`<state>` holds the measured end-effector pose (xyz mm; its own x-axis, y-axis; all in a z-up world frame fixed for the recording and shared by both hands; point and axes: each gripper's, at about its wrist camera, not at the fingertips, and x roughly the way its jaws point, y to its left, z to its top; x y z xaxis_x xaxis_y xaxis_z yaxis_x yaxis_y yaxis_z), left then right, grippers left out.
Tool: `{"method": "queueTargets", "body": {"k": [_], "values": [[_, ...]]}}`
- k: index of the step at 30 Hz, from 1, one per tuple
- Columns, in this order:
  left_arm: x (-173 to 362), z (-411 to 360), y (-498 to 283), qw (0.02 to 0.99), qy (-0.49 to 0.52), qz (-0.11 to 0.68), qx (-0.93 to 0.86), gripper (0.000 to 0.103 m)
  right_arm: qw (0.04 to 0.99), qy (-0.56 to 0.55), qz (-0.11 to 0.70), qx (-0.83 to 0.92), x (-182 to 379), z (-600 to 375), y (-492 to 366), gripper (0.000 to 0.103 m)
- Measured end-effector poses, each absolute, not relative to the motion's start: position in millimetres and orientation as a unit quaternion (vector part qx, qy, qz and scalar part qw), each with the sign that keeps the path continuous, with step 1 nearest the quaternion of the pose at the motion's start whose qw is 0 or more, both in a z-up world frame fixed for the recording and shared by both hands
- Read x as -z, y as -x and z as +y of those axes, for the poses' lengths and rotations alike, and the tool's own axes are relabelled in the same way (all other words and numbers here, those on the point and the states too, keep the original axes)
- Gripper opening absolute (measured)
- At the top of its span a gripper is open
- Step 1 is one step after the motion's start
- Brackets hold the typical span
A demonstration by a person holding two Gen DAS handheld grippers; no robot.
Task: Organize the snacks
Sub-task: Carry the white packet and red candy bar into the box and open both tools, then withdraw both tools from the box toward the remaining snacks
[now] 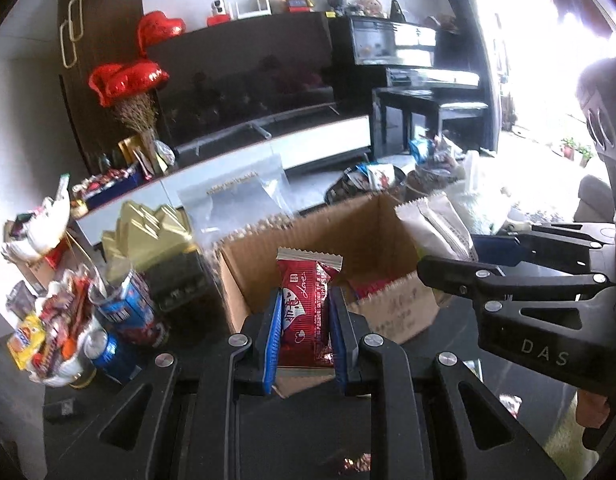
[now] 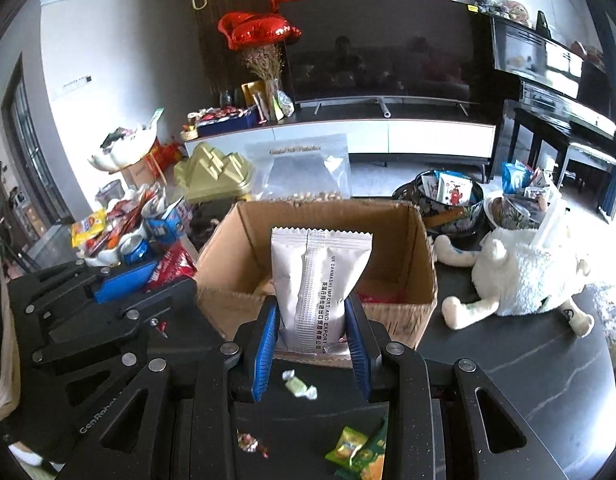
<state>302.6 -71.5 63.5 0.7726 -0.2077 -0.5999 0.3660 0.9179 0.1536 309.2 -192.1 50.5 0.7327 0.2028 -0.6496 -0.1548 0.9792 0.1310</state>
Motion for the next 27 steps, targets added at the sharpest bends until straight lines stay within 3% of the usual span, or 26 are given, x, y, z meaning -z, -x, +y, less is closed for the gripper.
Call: {"method": "queueTargets", "body": {"k": [22, 24, 26, 27], "values": [[-43.9, -84.3, -374.1, 0.931, -0.125, 0.318, 0.125, 0.025, 0.927, -0.025, 0.364, -0.088, -33.4, -203.2, -374.1, 0.035], [-41.8, -82.8, -378.6, 0.933, -0.123, 0.318, 0.114, 0.035, 0.928, -0.022, 0.362, -0.085, -31.1, -203.3, -376.8, 0.035], [-41.3, -79.8, -378.3, 0.935, -0.122, 0.314, 0.108, 0.054, 0.928, -0.019, 0.364, -0.080, -29.4, -203.5, -377.5, 0.036], [-41.0, -77.9, -377.4, 0.936, -0.121, 0.312, 0.105, 0.055, 0.928, -0.016, 0.364, -0.077, -28.4, -203.6, -377.1, 0.039]]}}
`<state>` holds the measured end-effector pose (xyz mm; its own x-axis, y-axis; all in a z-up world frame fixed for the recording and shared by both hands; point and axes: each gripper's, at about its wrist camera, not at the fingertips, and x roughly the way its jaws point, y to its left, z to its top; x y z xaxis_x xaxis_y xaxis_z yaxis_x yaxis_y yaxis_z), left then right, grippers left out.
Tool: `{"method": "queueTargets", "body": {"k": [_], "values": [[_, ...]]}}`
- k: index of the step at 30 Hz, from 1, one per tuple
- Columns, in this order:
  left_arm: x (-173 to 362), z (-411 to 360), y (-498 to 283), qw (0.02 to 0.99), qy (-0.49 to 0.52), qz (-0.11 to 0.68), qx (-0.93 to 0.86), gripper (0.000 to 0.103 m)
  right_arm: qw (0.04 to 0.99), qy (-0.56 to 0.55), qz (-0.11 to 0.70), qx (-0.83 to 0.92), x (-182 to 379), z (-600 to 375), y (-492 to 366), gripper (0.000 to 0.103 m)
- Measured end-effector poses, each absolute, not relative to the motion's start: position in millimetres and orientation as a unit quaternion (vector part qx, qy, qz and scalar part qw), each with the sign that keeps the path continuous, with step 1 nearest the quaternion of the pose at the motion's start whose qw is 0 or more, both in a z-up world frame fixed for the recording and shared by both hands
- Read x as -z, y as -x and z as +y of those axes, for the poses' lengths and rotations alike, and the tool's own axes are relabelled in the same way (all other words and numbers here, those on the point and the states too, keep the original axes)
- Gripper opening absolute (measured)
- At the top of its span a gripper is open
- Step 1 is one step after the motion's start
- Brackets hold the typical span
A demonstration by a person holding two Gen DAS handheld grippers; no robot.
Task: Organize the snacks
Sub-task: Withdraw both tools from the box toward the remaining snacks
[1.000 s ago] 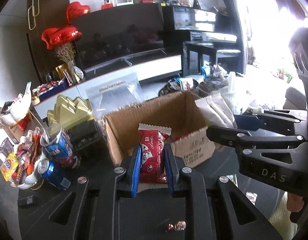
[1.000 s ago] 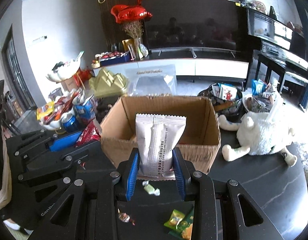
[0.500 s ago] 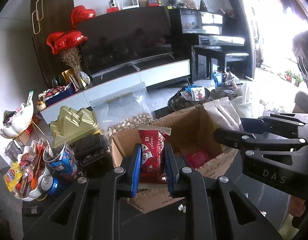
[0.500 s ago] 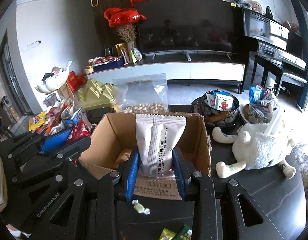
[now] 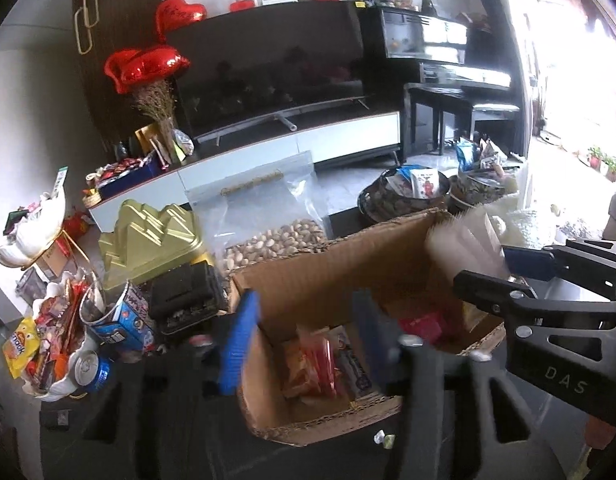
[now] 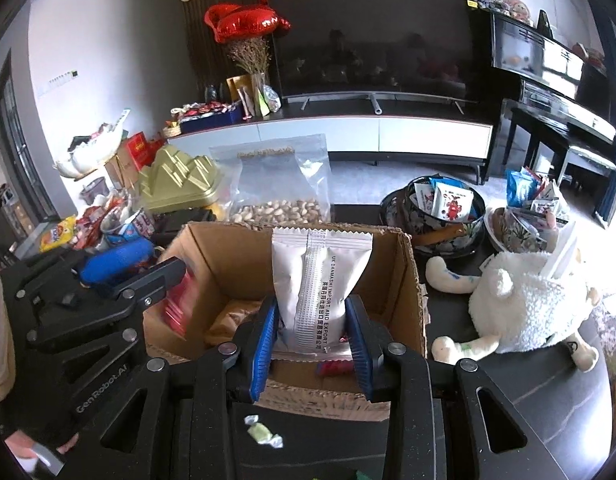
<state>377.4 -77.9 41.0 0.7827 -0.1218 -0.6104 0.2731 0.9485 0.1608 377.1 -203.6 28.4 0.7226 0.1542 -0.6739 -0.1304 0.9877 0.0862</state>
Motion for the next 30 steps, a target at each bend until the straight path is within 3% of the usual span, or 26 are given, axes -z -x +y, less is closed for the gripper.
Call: {"method": "queueTargets", "body": {"k": [3, 6, 22, 25, 30], "values": [[-41.3, -73.0, -369.4, 0.938, -0.122, 0.309, 0.098, 0.055, 0.930, -0.012, 0.360, -0.066, -26.6, -204.0, -371.5, 0.045], [-41.9, -68.9, -357.2, 0.938, -0.120, 0.309, 0.098, 0.064, 0.931, -0.013, 0.361, -0.061, -26.1, -205.2, -364.3, 0.046], [-58.0, -60.3, -273.6, 0.946, -0.103, 0.289, 0.105, 0.072, 0.938, -0.013, 0.338, -0.074, -41.8, -201.8, -283.9, 0.046], [-56.1, -60.2, -259.2, 0.946, -0.095, 0.291, 0.105, 0.074, 0.940, -0.013, 0.335, -0.067, -41.3, -203.1, -269.4, 0.054], [-48.3, -58.6, -243.6, 0.946, -0.085, 0.299, 0.096, 0.074, 0.943, -0.008, 0.330, -0.050, -37.4, -206.6, -250.2, 0.055]]}}
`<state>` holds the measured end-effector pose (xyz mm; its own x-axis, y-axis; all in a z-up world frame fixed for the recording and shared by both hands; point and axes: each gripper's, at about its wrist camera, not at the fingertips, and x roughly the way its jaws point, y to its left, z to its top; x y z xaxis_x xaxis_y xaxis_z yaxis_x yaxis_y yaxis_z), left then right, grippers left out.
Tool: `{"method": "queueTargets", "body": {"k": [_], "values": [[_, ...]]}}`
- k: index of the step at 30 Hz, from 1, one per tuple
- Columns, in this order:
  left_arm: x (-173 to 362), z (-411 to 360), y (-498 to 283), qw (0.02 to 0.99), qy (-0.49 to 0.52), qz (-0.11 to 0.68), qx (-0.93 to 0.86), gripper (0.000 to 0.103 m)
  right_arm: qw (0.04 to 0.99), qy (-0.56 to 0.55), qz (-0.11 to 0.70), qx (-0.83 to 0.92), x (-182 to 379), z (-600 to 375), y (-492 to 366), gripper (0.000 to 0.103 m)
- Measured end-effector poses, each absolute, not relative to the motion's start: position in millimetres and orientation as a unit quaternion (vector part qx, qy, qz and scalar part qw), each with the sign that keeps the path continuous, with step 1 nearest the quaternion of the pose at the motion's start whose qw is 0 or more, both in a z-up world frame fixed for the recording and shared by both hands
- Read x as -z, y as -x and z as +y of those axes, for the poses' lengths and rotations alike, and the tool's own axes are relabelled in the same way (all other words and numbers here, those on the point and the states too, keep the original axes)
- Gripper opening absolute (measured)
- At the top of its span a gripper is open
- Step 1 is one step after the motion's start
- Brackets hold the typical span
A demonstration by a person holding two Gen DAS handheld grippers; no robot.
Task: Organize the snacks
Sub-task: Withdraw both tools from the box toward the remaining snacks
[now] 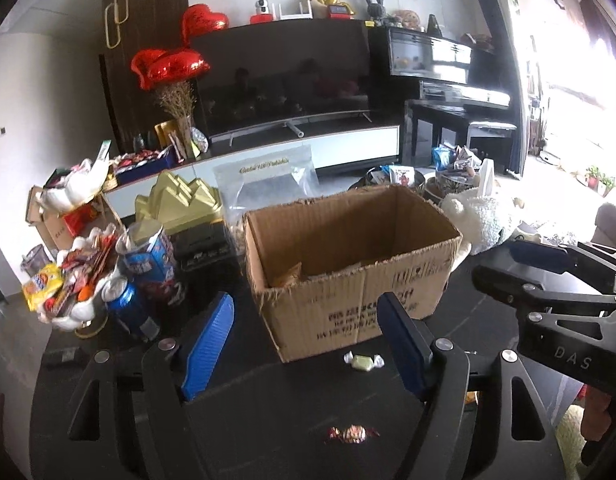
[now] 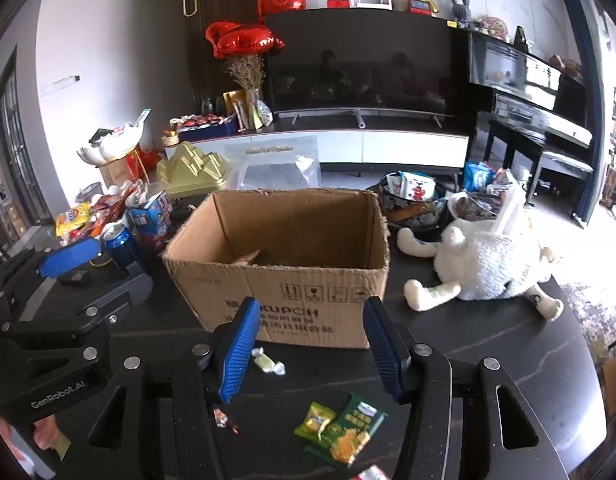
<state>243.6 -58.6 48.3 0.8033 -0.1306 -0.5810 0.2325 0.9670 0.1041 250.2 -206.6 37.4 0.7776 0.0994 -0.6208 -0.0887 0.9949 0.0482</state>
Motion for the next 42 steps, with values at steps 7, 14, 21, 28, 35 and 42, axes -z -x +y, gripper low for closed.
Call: {"method": "queueTargets", "body": {"k": [7, 14, 21, 28, 35, 42], "values": [[-32.7, -56.0, -227.5, 0.942, -0.075, 0.315, 0.084, 0.074, 0.939, -0.012, 0.341, -0.051, -23.0, -210.3, -233.9, 0.058], [-9.8, -57.8, -220.3, 0.933, -0.076, 0.342, 0.078, 0.074, 0.932, -0.015, 0.359, -0.054, -2.9, -211.2, -225.6, 0.058], [19.1, -58.0, -221.4, 0.922, -0.076, 0.374, 0.073, 0.074, 0.919, -0.036, 0.390, -0.050, 28.2, -215.5, -226.2, 0.058], [56.7, -57.3, -216.0, 0.910, -0.082, 0.399, 0.073, 0.074, 0.900, -0.065, 0.428, -0.047, 72.7, -221.3, -225.6, 0.058], [94.3, -59.2, -211.7, 0.901, -0.089, 0.415, 0.084, 0.074, 0.893, -0.096, 0.438, -0.021, 108.8, -234.2, -213.6, 0.058], [112.3, -56.2, -225.0, 0.895, -0.064, 0.431, 0.093, 0.074, 0.893, -0.100, 0.438, -0.004, 115.7, -235.5, -219.6, 0.058]]}}
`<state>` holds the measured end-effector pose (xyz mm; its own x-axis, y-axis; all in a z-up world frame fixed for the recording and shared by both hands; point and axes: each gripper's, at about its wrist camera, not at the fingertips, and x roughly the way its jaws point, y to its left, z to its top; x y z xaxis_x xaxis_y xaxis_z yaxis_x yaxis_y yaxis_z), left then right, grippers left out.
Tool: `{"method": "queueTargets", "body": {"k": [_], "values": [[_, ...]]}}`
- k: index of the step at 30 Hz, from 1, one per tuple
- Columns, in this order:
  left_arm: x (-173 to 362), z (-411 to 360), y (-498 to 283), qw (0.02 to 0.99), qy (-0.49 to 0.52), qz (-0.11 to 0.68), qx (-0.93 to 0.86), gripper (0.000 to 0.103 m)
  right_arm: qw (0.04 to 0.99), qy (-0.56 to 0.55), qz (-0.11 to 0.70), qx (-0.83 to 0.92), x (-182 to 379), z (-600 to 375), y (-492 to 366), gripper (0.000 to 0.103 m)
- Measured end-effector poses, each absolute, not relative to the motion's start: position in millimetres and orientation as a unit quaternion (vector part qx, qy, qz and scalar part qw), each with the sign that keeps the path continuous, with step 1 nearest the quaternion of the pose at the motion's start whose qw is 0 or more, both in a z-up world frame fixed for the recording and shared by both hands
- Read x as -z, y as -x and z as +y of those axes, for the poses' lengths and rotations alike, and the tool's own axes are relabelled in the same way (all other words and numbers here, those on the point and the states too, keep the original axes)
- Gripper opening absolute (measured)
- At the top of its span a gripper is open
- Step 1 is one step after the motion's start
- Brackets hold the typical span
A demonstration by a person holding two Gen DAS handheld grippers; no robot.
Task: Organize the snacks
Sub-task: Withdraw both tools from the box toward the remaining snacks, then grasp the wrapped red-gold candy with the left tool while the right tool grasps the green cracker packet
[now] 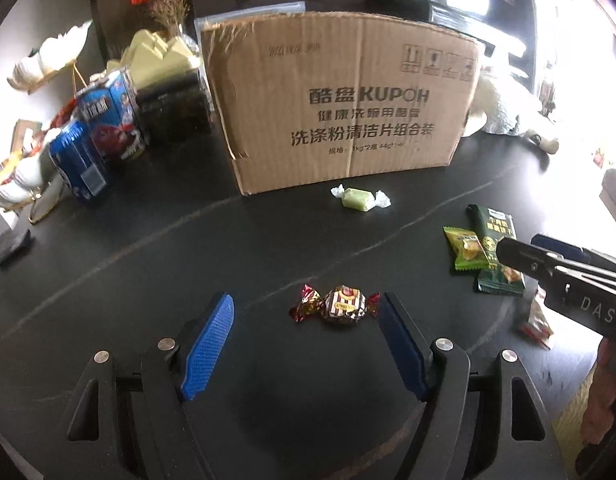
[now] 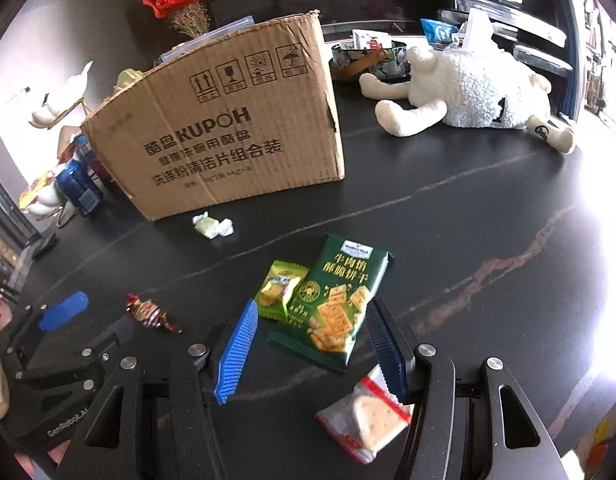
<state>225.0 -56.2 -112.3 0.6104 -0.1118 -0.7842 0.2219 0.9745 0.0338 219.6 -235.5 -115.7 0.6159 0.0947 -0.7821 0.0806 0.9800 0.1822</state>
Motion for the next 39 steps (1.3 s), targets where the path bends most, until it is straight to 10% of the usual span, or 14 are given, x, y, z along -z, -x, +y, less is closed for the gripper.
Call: {"method": "queueTargets", "body": {"k": [24, 29, 35, 39], "values": [[136.1, -60.1, -248.7, 0.879, -0.018, 0.461, 0.121, 0.045, 0.888, -0.096, 0.449, 0.020, 134.9, -238.0, -238.8, 0.057], [136.2, -62.4, -246.9, 0.879, -0.021, 0.459, 0.128, 0.024, 0.890, -0.094, 0.445, 0.024, 134.6, -240.1, -237.3, 0.043], [131.2, -68.6, -249.2, 0.875, -0.015, 0.463, 0.140, 0.024, 0.893, -0.101, 0.437, 0.017, 130.0, -242.9, -234.4, 0.027], [124.2, -69.6, -246.7, 0.880, -0.017, 0.453, 0.141, 0.024, 0.886, -0.111, 0.450, 0.001, 131.8, -240.9, -237.4, 0.042]]}}
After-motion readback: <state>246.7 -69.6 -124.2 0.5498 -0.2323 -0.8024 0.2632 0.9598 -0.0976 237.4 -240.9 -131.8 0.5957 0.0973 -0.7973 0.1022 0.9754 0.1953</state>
